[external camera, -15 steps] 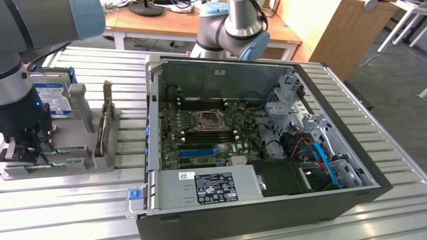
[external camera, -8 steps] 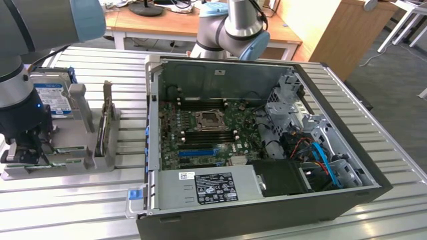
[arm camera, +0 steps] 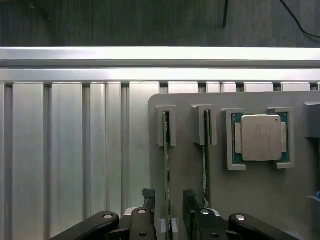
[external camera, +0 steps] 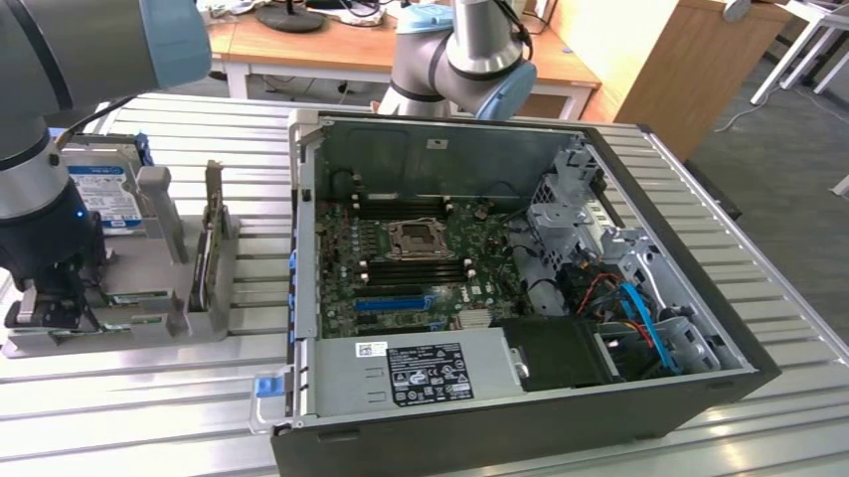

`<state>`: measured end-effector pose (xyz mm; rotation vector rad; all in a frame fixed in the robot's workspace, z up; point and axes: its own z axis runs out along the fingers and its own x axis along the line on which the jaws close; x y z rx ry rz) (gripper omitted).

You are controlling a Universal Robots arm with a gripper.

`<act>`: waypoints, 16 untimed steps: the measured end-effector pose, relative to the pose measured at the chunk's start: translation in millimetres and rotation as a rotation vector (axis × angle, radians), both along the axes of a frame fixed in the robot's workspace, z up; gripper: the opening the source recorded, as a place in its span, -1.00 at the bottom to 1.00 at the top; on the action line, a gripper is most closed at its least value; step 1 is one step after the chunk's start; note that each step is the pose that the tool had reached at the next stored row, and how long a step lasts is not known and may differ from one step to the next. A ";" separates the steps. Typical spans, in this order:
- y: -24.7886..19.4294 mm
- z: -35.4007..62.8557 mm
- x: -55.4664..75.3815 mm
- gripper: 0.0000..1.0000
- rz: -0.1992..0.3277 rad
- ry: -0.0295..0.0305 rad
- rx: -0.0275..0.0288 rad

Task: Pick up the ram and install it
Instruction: 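Pick up the ram and move it above insertion slot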

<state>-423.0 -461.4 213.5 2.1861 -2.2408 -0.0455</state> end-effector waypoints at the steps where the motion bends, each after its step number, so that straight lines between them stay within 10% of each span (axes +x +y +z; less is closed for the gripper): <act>1: 0.0 -0.4 0.0 -0.29 0.003 0.0000 0.0000; 16: -1.0 -1.4 3.5 -0.29 0.015 -0.0001 0.0000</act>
